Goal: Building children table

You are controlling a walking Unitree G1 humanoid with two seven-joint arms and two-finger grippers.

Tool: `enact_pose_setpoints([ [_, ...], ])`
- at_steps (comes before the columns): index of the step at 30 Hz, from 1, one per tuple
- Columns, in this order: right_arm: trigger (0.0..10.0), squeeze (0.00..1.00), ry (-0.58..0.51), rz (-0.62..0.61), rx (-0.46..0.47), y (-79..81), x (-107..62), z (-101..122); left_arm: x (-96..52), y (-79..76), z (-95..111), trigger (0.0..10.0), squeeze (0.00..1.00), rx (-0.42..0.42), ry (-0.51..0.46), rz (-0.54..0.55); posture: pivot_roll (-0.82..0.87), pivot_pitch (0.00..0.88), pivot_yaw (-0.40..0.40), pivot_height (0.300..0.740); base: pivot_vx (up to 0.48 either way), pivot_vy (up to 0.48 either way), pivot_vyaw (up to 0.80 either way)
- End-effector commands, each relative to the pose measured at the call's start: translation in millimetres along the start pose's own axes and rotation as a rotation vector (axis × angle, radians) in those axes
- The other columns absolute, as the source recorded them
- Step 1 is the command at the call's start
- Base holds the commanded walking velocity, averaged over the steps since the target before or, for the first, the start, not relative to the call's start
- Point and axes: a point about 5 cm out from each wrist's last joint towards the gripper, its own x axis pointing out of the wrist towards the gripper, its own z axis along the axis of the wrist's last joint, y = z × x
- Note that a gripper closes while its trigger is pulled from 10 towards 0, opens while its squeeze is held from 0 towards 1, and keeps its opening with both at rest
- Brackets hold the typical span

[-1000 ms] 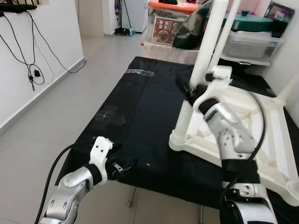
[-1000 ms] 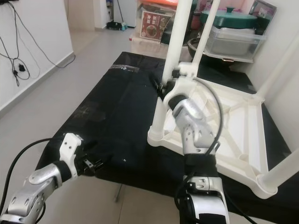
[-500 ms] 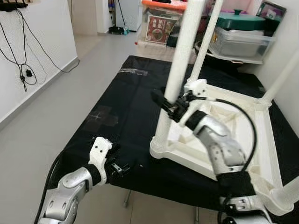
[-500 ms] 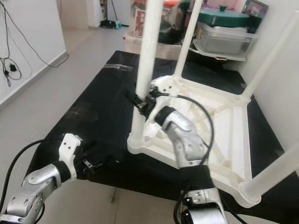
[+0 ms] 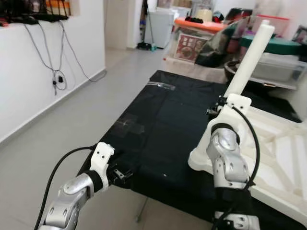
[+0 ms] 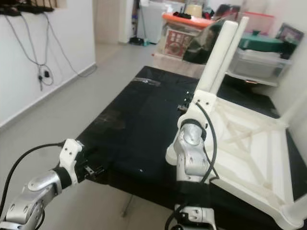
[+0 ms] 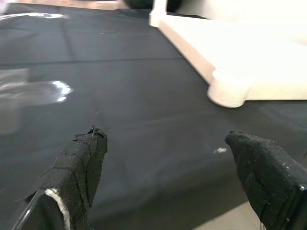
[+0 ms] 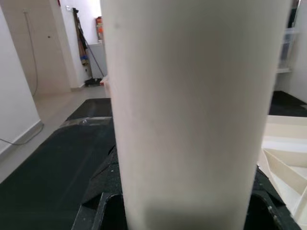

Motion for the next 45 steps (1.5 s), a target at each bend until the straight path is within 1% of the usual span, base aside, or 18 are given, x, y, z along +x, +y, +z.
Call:
enact_pose_setpoints([
  [1,10.0,0.00,0.203,0.022,0.019,0.1,-5.9,-39.9,3.6,-3.0,-1.1,10.0,0.00,-0.003,0.006,-0.018,0.06,0.000,-0.095,0.740,0.000,0.000,0.00],
  [2,10.0,1.00,0.181,0.050,0.036,6.9,-5.8,-33.6,3.9,-2.4,-0.3,10.0,0.00,-0.002,0.004,-0.018,0.06,0.000,-0.099,0.740,0.000,0.000,0.00],
  [6,10.0,1.00,0.130,0.166,0.058,18.9,2.4,-13.0,5.9,-2.0,-0.1,10.0,0.00,-0.002,0.002,-0.014,0.05,0.000,-0.102,0.740,0.000,0.000,0.00],
  [7,10.0,0.28,0.107,0.225,0.043,21.1,7.2,-5.0,6.7,-2.9,0.4,10.0,0.00,-0.004,-0.001,-0.016,0.05,0.000,-0.100,0.740,0.000,0.000,0.00],
  [8,10.0,0.00,0.080,0.329,0.064,23.3,12.9,6.1,7.8,-4.0,0.0,10.0,0.00,-0.006,-0.002,-0.018,0.05,0.000,-0.098,0.740,0.000,0.000,0.00],
  [13,10.0,0.00,0.034,0.533,0.094,25.8,19.4,21.8,9.2,-5.2,-0.4,10.0,0.00,-0.007,-0.001,-0.020,0.06,0.000,-0.095,0.740,0.000,0.000,0.00],
  [19,10.0,0.00,0.032,0.972,0.042,30.0,18.2,20.4,7.8,-2.1,1.6,10.0,0.00,0.001,-0.003,-0.016,0.07,0.000,-0.110,0.740,0.000,0.000,0.00],
  [20,9.2,0.00,0.045,1.039,0.025,34.1,13.3,15.6,7.2,-1.0,2.1,10.0,0.00,0.003,-0.004,-0.012,0.07,0.000,-0.111,0.740,0.000,0.000,0.00],
  [21,0.0,0.00,0.055,1.093,0.006,40.1,6.6,7.5,6.7,-0.7,2.1,10.0,0.00,0.003,-0.004,-0.009,0.08,0.000,-0.113,0.740,0.000,0.000,0.00],
  [26,0.0,0.00,0.071,1.140,-0.010,47.8,-3.3,-5.2,6.2,-2.3,1.6,10.0,0.00,0.001,-0.004,-0.010,0.08,0.000,-0.112,0.740,0.000,0.000,0.00],
  [28,0.0,0.00,0.099,1.024,-0.023,49.4,1.5,-14.4,5.7,-3.8,1.1,10.0,0.00,0.000,-0.004,-0.013,0.09,0.000,-0.112,0.740,0.000,0.000,0.00],
  [31,0.0,0.00,0.221,0.109,-0.023,-3.6,31.7,-44.0,1.9,-3.5,0.3,10.0,0.00,0.001,0.001,-0.014,0.09,0.000,-0.107,0.740,0.000,0.000,0.00],
  [34,0.0,0.00,0.205,-0.110,-0.028,-25.3,19.8,-51.4,0.6,-2.6,-0.1,10.0,0.00,0.001,0.004,-0.013,0.08,0.000,-0.104,0.740,0.000,0.000,0.00],
  [38,0.0,0.00,0.146,-0.127,-0.059,-25.6,3.0,-46.2,2.3,-3.0,0.2,10.0,0.00,-0.001,0.003,-0.017,0.07,0.000,-0.097,0.740,0.000,0.000,0.00],
  [39,4.2,0.00,0.127,-0.094,-0.084,-20.7,-4.6,-40.8,4.7,-4.1,0.9,10.0,0.00,-0.004,0.000,-0.023,0.06,0.000,-0.090,0.740,0.000,0.000,0.00],
  [41,4.2,0.00,0.128,-0.070,-0.091,-17.7,-6.1,-39.1,6.0,-5.0,0.8,10.0,0.00,-0.005,0.000,-0.028,0.06,0.000,-0.090,0.740,0.000,0.000,0.00],
  [42,10.0,0.00,0.127,-0.084,-0.092,-16.1,-5.8,-39.2,6.1,-5.2,0.7,10.0,0.00,-0.006,0.000,-0.029,0.06,0.000,-0.090,0.740,0.000,0.000,0.00],
  [45,10.0,0.00,0.107,0.014,-0.005,-4.3,-3.4,-32.7,8.1,-5.8,0.9,10.0,0.00,-0.005,0.001,-0.036,0.05,0.000,-0.082,0.740,0.000,0.000,0.00],
])
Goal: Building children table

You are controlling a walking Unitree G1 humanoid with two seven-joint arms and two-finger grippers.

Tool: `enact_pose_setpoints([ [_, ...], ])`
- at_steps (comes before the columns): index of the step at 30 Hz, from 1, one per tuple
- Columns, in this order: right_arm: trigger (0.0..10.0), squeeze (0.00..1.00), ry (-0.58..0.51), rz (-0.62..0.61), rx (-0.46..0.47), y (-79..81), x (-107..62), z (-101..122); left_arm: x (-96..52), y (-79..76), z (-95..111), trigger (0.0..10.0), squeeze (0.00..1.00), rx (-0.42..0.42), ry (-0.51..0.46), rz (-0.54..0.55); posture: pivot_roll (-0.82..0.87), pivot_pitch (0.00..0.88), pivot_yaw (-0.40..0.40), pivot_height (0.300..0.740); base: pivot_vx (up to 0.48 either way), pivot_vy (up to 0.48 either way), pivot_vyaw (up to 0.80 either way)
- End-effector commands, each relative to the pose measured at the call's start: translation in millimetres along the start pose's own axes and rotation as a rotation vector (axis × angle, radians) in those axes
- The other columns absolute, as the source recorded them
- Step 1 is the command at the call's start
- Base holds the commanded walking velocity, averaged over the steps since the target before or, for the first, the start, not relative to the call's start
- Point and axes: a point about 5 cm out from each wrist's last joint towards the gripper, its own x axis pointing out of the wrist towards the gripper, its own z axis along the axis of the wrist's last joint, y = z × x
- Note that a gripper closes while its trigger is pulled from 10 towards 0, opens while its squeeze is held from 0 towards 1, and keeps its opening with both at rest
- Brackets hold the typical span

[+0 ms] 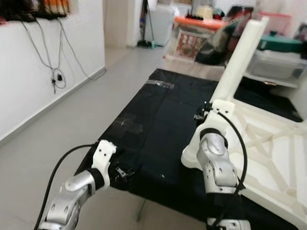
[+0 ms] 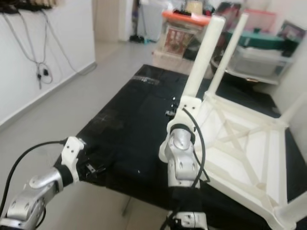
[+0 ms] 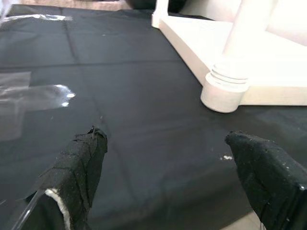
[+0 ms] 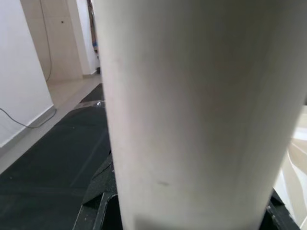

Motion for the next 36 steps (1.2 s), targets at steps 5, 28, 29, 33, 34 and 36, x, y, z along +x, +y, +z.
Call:
enact_pose_setpoints([
  [5,10.0,1.00,0.017,0.159,0.092,8.0,6.4,3.9,2.2,-1.5,-0.8,10.0,0.00,-0.002,0.012,-0.025,0.06,0.000,-0.087,0.740,0.000,0.000,0.00],
  [28,0.0,0.00,0.095,0.683,-0.070,29.1,13.9,-13.4,-0.6,-2.1,-2.3,10.0,0.00,-0.007,0.016,-0.015,0.08,0.000,-0.096,0.740,0.000,0.000,0.00],
  [29,0.0,0.00,0.103,0.557,-0.077,22.4,19.7,-15.8,-0.3,-3.0,-2.6,10.0,0.00,-0.007,0.017,-0.018,0.08,0.000,-0.096,0.740,0.000,0.000,0.00],
  [33,0.0,0.00,0.165,-0.165,-0.037,-50.0,29.0,-33.9,-0.2,-2.6,-1.7,10.0,0.00,-0.004,0.016,-0.020,0.08,0.000,-0.102,0.740,0.000,0.000,0.00],
  [34,0.0,0.00,0.165,-0.165,-0.037,-50.0,29.0,-33.9,-0.2,-2.6,-1.7,10.0,0.00,-0.004,0.016,-0.020,0.08,0.000,-0.102,0.740,0.000,0.000,0.00],
  [36,0.0,0.00,0.157,-0.345,-0.033,-73.7,17.6,-40.2,-2.0,-0.3,-2.2,10.0,0.00,-0.004,0.017,-0.012,0.08,0.000,-0.098,0.740,0.000,0.000,0.00],
])
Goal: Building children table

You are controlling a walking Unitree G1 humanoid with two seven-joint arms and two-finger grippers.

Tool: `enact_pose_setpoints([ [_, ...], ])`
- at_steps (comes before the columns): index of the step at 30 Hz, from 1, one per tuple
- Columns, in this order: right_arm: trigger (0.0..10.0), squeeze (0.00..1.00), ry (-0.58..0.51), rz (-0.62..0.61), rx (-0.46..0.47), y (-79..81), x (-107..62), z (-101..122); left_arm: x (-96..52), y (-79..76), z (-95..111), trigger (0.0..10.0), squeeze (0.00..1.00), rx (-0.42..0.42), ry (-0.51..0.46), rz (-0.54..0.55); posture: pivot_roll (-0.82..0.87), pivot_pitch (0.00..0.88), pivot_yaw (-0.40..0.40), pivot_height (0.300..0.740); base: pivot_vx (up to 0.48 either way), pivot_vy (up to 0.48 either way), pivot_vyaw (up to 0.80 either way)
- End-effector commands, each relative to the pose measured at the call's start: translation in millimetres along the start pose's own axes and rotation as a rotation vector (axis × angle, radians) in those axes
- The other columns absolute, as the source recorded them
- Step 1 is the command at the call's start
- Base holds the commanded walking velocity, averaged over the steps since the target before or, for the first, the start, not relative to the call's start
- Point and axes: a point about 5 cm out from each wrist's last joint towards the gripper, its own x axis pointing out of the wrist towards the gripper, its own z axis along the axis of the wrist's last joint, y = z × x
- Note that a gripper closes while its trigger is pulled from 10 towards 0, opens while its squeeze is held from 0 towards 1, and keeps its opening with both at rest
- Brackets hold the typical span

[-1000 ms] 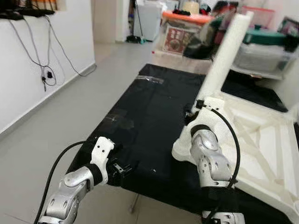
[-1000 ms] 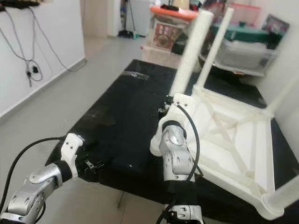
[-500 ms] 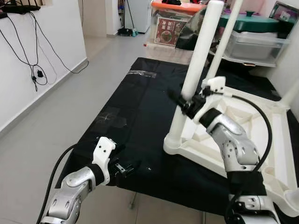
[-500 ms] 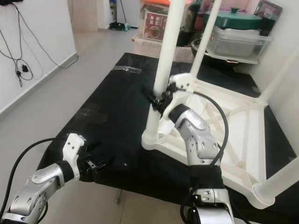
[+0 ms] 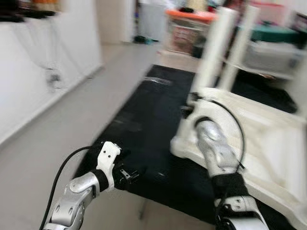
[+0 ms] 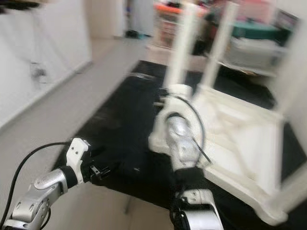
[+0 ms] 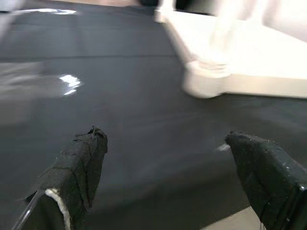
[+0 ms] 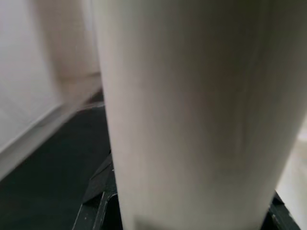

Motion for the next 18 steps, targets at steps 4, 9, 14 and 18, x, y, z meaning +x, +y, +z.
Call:
enact_pose_setpoints([
  [4,6.5,0.00,0.207,-0.206,0.035,-39.3,-16.7,-45.8,-0.6,-2.2,-2.6,10.0,0.00,-0.004,0.014,-0.012,0.06,0.000,-0.089,0.740,0.000,0.000,0.00],
  [9,10.0,0.00,0.191,-0.011,0.079,-3.1,-22.9,-34.1,5.3,-6.0,-2.3,10.0,0.00,-0.012,0.007,-0.027,0.04,0.000,-0.086,0.740,0.000,0.000,0.00],
  [14,10.0,0.79,0.078,0.282,0.150,28.8,-11.8,4.8,10.6,-6.4,0.9,10.0,0.00,-0.007,-0.003,-0.031,0.05,0.000,-0.091,0.740,0.000,0.000,0.00],
  [18,10.0,0.00,0.031,0.448,0.206,35.4,-7.2,26.8,9.0,-5.7,-0.9,10.0,0.00,-0.008,0.001,-0.028,0.04,0.000,-0.094,0.740,0.000,0.000,0.00],
])
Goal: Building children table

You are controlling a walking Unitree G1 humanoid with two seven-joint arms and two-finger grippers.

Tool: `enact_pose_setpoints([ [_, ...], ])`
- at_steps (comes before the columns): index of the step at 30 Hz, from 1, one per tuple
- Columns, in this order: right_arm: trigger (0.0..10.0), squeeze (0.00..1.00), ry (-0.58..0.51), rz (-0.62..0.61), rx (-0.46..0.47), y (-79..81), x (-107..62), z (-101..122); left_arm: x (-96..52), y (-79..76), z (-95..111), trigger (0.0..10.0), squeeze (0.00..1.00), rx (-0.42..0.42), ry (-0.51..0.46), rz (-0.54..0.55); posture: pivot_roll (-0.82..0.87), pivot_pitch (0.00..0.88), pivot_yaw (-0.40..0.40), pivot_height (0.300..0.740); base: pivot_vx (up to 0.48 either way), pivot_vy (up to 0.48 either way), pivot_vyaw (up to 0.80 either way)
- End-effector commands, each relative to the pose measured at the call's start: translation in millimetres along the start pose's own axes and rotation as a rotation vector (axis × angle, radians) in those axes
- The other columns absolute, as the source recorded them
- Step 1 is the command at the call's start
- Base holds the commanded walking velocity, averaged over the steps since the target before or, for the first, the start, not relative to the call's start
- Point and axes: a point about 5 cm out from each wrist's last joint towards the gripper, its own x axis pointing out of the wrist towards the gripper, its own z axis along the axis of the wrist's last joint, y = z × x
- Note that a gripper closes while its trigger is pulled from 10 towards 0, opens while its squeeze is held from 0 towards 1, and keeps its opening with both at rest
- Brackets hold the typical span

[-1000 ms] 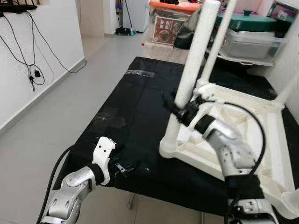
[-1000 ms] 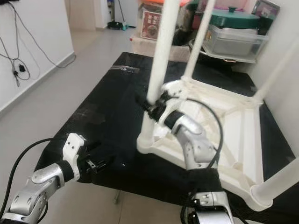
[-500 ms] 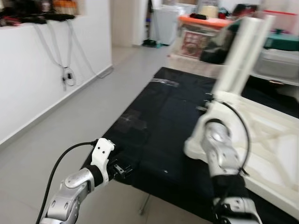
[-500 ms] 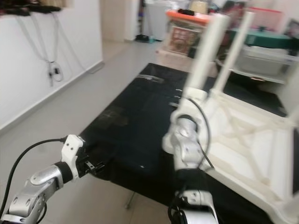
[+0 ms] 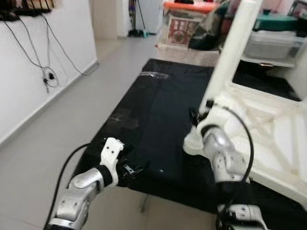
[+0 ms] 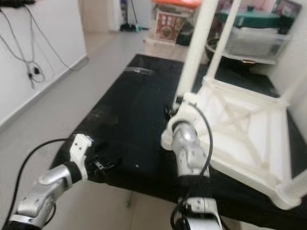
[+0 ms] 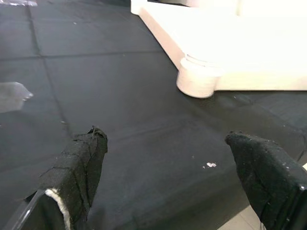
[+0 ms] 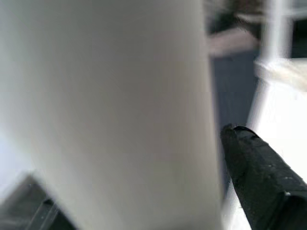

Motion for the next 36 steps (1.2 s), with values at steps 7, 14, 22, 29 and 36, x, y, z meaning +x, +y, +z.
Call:
enact_pose_setpoints([
  [7,10.0,0.00,-0.046,0.453,-0.083,35.2,-3.3,17.6,1.0,-4.3,-7.2,10.0,0.00,-0.012,0.016,-0.002,0.04,0.000,-0.100,0.740,0.000,0.000,0.00],
  [14,5.3,0.00,0.033,0.793,-0.156,57.3,-22.4,-4.2,3.1,-4.7,-6.0,10.0,0.00,-0.010,0.013,-0.004,0.06,0.000,-0.104,0.740,0.000,0.000,0.00],
  [22,0.0,0.00,0.154,-0.084,-0.175,-7.8,-9.2,-44.1,-1.2,-0.9,-7.8,10.0,0.00,-0.005,0.024,0.000,0.03,0.000,-0.086,0.740,0.000,0.000,0.00],
  [29,0.0,0.00,0.092,-0.648,-0.146,-64.1,-44.8,-53.8,4.5,-4.7,-8.3,10.0,0.00,-0.003,0.021,-0.019,0.02,0.000,-0.079,0.740,0.000,0.000,0.00],
  [36,10.0,0.00,0.074,-0.659,-0.164,-56.9,-48.7,-49.4,4.4,-1.5,-7.1,10.0,0.00,0.004,0.023,-0.024,0.02,0.000,-0.072,0.740,0.000,0.000,0.00],
])
